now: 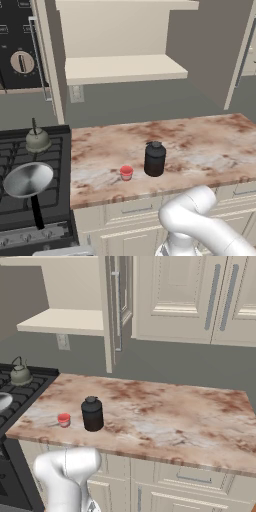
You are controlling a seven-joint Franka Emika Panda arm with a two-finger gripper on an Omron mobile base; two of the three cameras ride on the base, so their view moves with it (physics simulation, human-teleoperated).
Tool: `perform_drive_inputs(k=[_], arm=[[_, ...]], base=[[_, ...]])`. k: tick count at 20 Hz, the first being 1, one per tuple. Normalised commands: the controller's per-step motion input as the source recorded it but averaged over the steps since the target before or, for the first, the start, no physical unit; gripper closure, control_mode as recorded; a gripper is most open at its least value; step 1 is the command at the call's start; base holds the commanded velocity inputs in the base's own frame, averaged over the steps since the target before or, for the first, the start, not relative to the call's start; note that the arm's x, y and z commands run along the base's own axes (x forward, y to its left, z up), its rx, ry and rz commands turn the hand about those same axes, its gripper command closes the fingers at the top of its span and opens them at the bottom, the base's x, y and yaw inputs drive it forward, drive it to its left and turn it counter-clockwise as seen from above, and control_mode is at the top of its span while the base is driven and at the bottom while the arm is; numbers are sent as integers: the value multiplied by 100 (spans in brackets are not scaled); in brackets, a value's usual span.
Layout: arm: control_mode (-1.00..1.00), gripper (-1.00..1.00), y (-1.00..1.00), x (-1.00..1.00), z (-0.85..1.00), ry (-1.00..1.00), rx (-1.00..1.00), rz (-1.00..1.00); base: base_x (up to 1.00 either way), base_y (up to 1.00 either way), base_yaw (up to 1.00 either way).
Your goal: Pick the pan from the cabinet and place it on the stove. Then turn on the stove burner for the pan.
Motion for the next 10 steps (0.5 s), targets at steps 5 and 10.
perform_drive_inputs(k=[5, 10], arm=[[-100, -100, 30, 12, -16, 0, 0, 0], [-100, -100, 23, 7, -18, 1, -1, 0]], base=[[0, 0, 0], [0, 0, 0]])
